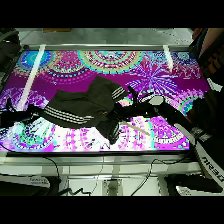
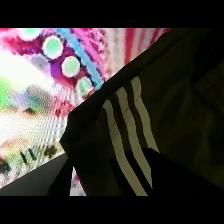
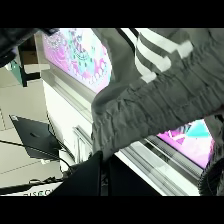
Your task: Fold the clothes and pants, and hang the long-sleeved shirts on hangers.
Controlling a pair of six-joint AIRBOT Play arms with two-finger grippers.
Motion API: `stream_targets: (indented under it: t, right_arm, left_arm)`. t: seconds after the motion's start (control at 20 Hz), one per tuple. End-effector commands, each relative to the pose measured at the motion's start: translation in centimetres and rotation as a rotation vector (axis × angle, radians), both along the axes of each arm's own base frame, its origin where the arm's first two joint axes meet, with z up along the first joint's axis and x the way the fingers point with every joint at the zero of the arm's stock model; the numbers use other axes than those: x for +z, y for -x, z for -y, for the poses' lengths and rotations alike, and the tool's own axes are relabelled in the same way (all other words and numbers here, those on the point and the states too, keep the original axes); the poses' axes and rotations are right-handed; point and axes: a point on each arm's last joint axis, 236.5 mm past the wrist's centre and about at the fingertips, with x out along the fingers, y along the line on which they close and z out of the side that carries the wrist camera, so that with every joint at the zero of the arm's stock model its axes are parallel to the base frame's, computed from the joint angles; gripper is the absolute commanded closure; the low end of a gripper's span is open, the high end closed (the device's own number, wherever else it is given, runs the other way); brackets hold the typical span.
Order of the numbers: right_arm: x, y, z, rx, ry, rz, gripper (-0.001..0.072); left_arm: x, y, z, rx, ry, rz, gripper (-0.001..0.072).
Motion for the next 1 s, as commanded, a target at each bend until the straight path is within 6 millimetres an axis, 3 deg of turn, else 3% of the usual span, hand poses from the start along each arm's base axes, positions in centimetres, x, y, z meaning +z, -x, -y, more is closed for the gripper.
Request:
stream_targets:
  t: [0.0, 0.05, 0.1, 0.15, 0.2, 0.3, 0.4, 0.5, 0.6, 0.7, 0.85, 0.95]
  right_arm:
    - [0.5, -0.2, -0.1, 0.001, -0.005, 0.011, 0.0691]
    - [0.4, -0.2, -0.1, 0.0, -0.004, 0.011, 0.0691]
    - [0.4, -0.2, -0.1, 0.0, -0.004, 0.011, 0.0691]
    - [0.4, -0.3, -0.1, -0.001, -0.004, 0.012, 0.0691]
    - [0.5, -0.4, 0.1, -0.005, -0.002, 0.015, 0.0691]
    - [1.0, -1.5, 1.1, -0.034, -0.004, 0.03, 0.0691]
    - [2.8, -3.9, 3.0, -0.074, 0.007, 0.101, 0.0692]
    - [5.9, -6.6, 5.3, -0.098, 0.049, 0.23, 0.0692]
    - [9.9, -8.4, 7.0, -0.089, 0.094, 0.368, 0.0692]
    - [14.6, -10.0, 7.8, -0.104, 0.109, 0.507, 0.0692]
    - [22.5, -11.5, 8.5, -0.158, 0.085, 0.707, 0.0693]
    - [28.1, -10.6, 8.7, -0.156, 0.056, 0.828, 0.0692]
  left_arm:
    - [-1.4, -1.0, 0.3, -0.004, -0.036, 0.007, 0.0245]
    - [-1.5, -1.3, 0.6, -0.01, -0.05, 0.012, 0.0289]
    - [-1.5, -1.6, 1.0, -0.022, -0.059, 0.016, 0.0406]
    - [-1.4, -1.8, 1.5, -0.034, -0.063, 0.019, 0.0609]
    - [-1.2, -2.1, 2.0, -0.046, -0.067, 0.025, 0.0695]
    - [0.4, -2.9, 2.6, -0.07, -0.08, 0.058, 0.0697]
    - [4.3, -4.2, 2.7, -0.084, -0.116, 0.141, 0.0697]
    - [10.7, -5.8, 2.5, -0.084, -0.167, 0.288, 0.0697]
    - [19.4, -6.9, 3.0, -0.077, -0.217, 0.488, 0.0697]
    - [29.2, -6.5, 4.4, -0.065, -0.247, 0.719, 0.0697]
    - [43.2, -2.9, 6.3, -0.005, -0.315, 1.051, 0.0697]
    - [50.8, 1.3, 7.3, 0.039, -0.441, 1.219, 0.0698]
